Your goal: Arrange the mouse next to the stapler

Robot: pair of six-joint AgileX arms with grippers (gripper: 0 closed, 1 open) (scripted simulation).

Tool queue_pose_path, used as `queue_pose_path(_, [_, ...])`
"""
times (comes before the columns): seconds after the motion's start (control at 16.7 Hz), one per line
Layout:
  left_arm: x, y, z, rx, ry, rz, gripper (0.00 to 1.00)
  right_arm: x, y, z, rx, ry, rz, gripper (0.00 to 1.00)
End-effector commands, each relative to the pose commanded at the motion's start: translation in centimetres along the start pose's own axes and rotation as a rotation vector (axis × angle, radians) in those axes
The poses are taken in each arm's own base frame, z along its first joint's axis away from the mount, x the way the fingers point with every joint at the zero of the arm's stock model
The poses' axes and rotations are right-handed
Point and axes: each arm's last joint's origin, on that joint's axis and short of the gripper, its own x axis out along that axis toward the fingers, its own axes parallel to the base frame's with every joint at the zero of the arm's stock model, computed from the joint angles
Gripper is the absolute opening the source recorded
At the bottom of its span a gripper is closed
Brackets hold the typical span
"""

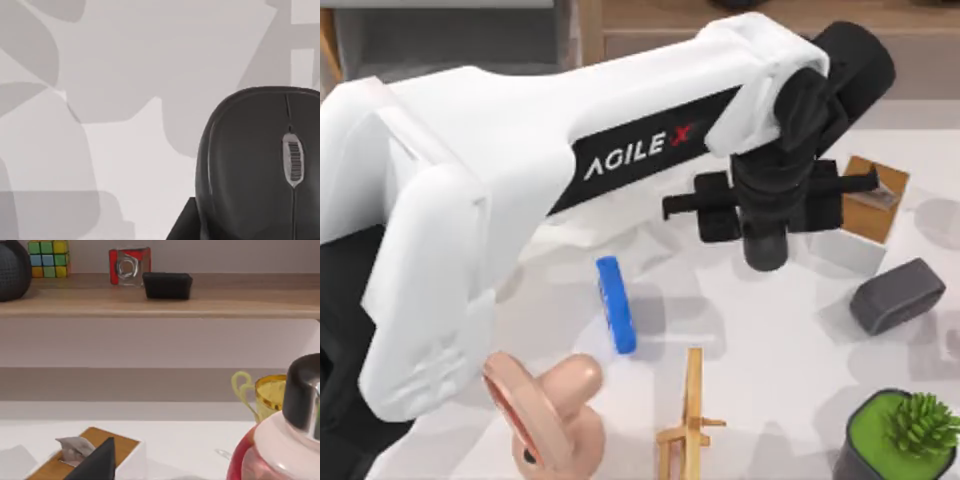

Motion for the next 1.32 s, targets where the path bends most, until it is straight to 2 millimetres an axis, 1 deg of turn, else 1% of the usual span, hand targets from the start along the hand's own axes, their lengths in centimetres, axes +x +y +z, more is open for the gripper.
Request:
queue_pose_path(0.18, [-0.4,0.3,0.8,-0.012,-0.027,-0.017,0.0,0.0,0.0,0.0,0.0,0.0,0.0,1.0])
queue_pose_path(0.3, [-0.4,0.7,0.8,-0.011,-0.014,-0.01,0.0,0.0,0.0,0.0,0.0,0.0,0.0,1.0])
queue_pose_path(0.48, [0.7,1.2,0.0,0.003,0.056,0.031,0.0,0.0,0.0,0.0,0.0,0.0,0.0,1.0])
queue_pose_path(0.78, [3.9,2.5,-2.4,0.037,0.21,0.139,0.0,0.0,0.0,0.0,0.0,0.0,0.0,1.0])
queue_pose_path(1.02, [4.1,2.5,-2.5,0.038,0.215,0.144,0.0,0.0,0.0,0.0,0.0,0.0,0.0,1.0])
queue_pose_path(1.32, [4.1,2.5,-2.5,0.038,0.215,0.144,0.38,0.0,0.0,0.0,0.0,0.0,0.0,1.0])
